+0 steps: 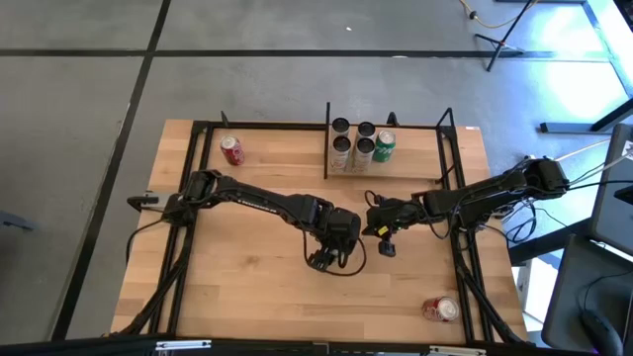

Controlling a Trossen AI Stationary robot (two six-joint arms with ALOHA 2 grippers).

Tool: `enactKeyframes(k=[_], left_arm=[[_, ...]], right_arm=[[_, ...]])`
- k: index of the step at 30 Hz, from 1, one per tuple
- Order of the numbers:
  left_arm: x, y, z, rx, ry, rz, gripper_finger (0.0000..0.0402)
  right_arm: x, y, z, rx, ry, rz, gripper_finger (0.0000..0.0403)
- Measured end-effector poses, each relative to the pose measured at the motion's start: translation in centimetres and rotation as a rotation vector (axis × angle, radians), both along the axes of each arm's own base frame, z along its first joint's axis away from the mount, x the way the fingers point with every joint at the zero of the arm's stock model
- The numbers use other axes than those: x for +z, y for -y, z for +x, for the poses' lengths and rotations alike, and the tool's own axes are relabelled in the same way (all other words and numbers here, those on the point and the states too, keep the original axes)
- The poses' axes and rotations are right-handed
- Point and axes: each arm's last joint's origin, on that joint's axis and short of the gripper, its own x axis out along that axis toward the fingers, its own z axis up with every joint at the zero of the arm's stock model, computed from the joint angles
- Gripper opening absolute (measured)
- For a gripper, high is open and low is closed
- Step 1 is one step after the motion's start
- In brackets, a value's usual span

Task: Place canned beverage on shelf
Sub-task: Put the green soda can on the shelf aligned with the other green soda can

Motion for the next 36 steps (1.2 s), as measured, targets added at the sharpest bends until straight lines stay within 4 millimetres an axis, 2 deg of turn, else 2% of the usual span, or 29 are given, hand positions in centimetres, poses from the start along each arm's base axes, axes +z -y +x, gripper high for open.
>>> enactKeyframes(k=[4, 9, 12, 17, 20, 23, 26, 28, 32, 36], left_arm=[[0.1, 0.4, -0.2, 0.009, 0.006, 0.057, 0.0334], [1.8, 0.9, -0.8, 0.009, 0.043, 0.17, 0.0344], [3.9, 1.2, -1.6, 0.055, 0.064, 0.184, 0.0344], [7.9, 1.2, -4.0, 0.223, 0.102, 0.083, 0.0345], [9.5, 1.6, -5.4, 0.316, 0.106, 0.033, 0.0345], [10.3, 2.6, -6.8, 0.405, 0.139, 0.045, 0.0345], [9.9, 3.9, -8.8, 0.507, 0.177, 0.114, 0.0345], [9.0, 4.7, -10.0, 0.566, 0.19, 0.14, 0.0345], [7.1, 5.8, -12.2, 0.677, 0.194, 0.067, 0.0345], [5.1, 6.9, -13.7, 0.767, 0.214, -0.037, 0.0345]], right_arm=[[0.4, 0.0, 0.3, -0.001, 0.011, 0.004, 0.0024], [2.0, -0.2, 1.1, -0.003, 0.062, 0.012, 0.0093], [3.4, -0.2, 1.8, -0.005, 0.106, 0.018, 0.0146], [5.9, -0.4, 3.0, -0.001, 0.213, 0.029, 0.0237], [6.8, -0.5, 3.5, 0.003, 0.314, 0.039, 0.029], [7.2, -0.6, 4.2, 0.008, 0.393, 0.043, 0.034], [6.5, -0.7, 4.9, 0.008, 0.405, 0.046, 0.0382], [6.0, -0.8, 5.3, 0.006, 0.388, 0.05, 0.0395], [4.9, -0.9, 6.0, -0.045, 0.359, 0.119, 0.0381], [4.9, -1.0, 6.4, -0.088, 0.372, 0.21, 0.0365]])
